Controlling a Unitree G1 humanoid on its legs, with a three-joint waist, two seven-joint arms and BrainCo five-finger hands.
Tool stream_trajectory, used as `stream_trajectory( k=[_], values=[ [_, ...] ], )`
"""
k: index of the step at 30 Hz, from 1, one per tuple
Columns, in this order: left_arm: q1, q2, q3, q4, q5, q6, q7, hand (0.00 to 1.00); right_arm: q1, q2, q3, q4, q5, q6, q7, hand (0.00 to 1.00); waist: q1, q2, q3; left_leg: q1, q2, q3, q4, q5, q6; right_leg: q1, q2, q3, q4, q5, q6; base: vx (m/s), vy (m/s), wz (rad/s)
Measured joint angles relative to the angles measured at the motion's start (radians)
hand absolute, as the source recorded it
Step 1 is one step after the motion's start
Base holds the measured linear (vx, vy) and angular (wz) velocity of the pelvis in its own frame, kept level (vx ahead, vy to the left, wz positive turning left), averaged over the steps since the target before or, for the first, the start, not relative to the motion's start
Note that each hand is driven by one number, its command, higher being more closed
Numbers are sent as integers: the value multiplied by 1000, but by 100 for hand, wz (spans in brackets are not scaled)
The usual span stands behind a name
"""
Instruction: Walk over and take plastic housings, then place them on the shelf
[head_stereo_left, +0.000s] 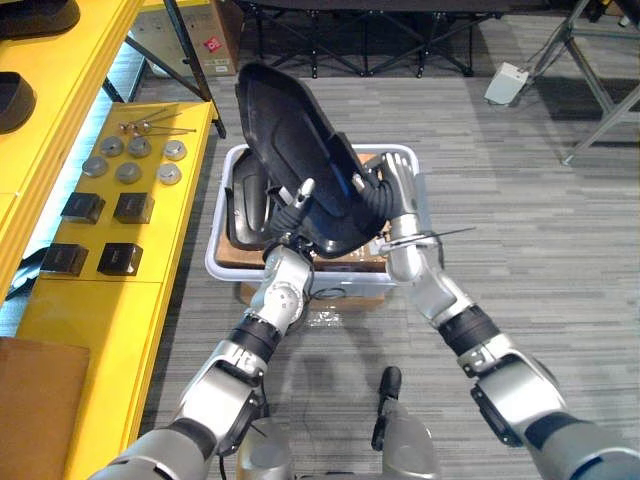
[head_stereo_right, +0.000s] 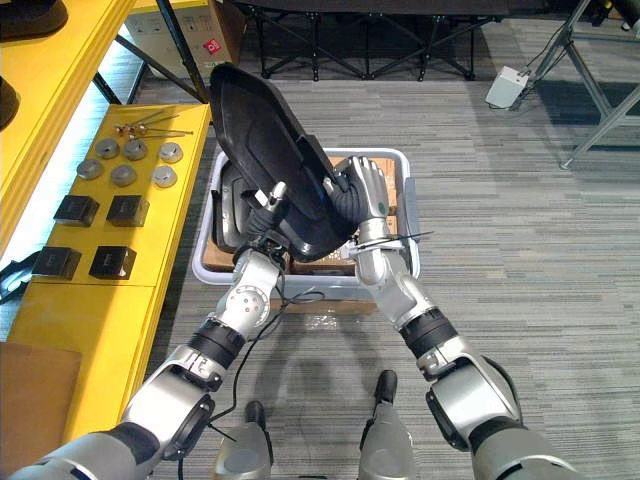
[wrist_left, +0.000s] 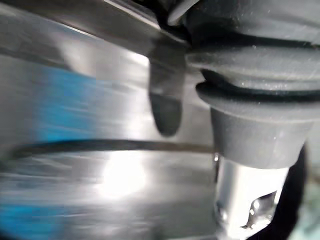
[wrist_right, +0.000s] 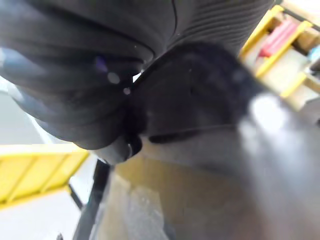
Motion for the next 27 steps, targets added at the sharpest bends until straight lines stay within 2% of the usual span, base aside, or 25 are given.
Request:
stream_trajectory(
  k=[4,7,13,16,19,20,27],
  values=[
    [4,1,11,0,1,-3,-12,100,4,7,17,-7,19,1,-26,100,0,-10,-6,0,-1,0,-2,0,0,4,0,0,-12,5,0,3,4,1],
    [40,-1,6,0,1,-19,-54,100,52,15,34,-49,18,-1,-62,100,-3,-38,-31,19,-5,4,-17,0,0,27,1,-1,-38,13,2,0,0,0],
    [92,1,0,-35,10,-27,-100,100,102,35,34,-84,19,-3,-87,100,1,-44,-51,34,-7,4,-23,-1,1,41,0,-3,-40,13,2,0,0,0],
    [195,-1,-1,-118,23,-26,-119,100,161,34,45,-113,19,-37,-87,100,-1,-39,-85,40,-7,5,-31,0,1,43,0,-4,-41,13,2,-10,3,0],
    [240,-1,-1,-126,23,-23,-160,100,191,36,59,-121,19,-44,-84,100,0,-38,-105,59,-8,6,-40,0,1,59,0,-5,-41,10,2,0,0,0],
    [264,1,0,-139,56,-18,-169,100,205,38,64,-127,19,-47,-84,0,2,-40,-121,67,-9,9,-48,0,1,61,0,-4,-41,9,2,0,0,0],
    [308,50,4,-249,289,16,-172,100,264,31,54,-195,59,-96,-85,0,5,-38,-136,89,-9,2,-59,0,8,83,-1,-15,-49,-14,-1,-27,7,2]
  ],
)
